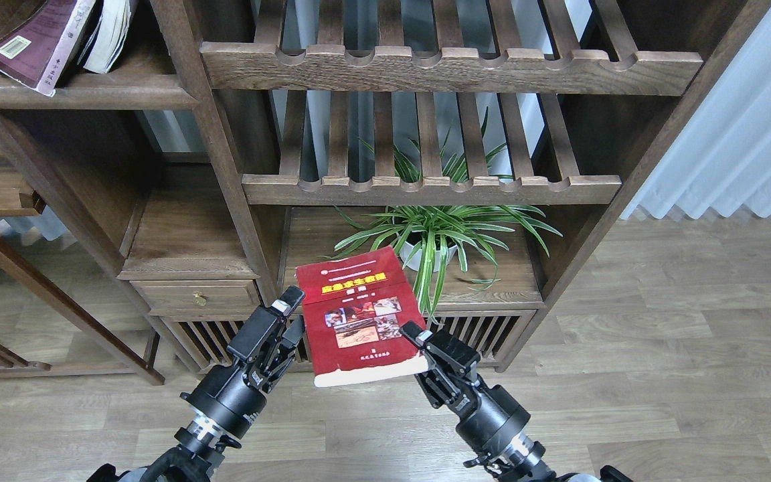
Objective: Organize books on shelf
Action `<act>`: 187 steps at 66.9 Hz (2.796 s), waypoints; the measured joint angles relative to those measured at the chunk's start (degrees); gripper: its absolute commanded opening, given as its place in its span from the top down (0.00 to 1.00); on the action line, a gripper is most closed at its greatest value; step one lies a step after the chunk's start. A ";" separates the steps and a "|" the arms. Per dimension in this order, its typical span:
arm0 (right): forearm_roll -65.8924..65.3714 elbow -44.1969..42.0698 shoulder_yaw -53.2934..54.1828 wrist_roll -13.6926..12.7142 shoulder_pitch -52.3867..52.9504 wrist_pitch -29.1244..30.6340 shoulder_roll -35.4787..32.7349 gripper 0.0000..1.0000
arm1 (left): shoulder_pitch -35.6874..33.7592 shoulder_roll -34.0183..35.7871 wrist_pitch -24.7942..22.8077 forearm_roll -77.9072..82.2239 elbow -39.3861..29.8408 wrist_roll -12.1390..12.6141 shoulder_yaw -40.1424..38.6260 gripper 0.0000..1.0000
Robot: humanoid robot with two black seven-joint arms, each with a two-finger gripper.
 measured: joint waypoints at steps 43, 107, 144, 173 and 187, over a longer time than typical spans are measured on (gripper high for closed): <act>-0.97 0.84 -2.58 -0.08 0.08 0.01 0.07 0.57 | -0.39 0.01 -0.01 -4.11 3.38 2.57 2.60 0.94; -4.38 -3.72 -0.56 -0.09 1.18 0.00 -1.31 0.00 | -6.72 32.18 -0.05 -0.41 -16.49 7.40 -32.48 0.97; -4.22 -4.57 -0.57 -0.09 1.43 0.00 -1.50 0.00 | -31.47 39.52 -0.04 22.51 -3.39 10.45 -41.23 0.98; -4.13 -4.17 -0.51 -0.08 1.03 0.00 -2.22 0.01 | -50.29 42.54 -0.01 33.34 12.15 10.53 -28.98 0.97; -4.12 -3.98 -0.54 -0.09 0.74 0.00 -2.79 0.01 | -62.17 42.69 -0.02 33.57 21.66 10.43 -16.68 0.97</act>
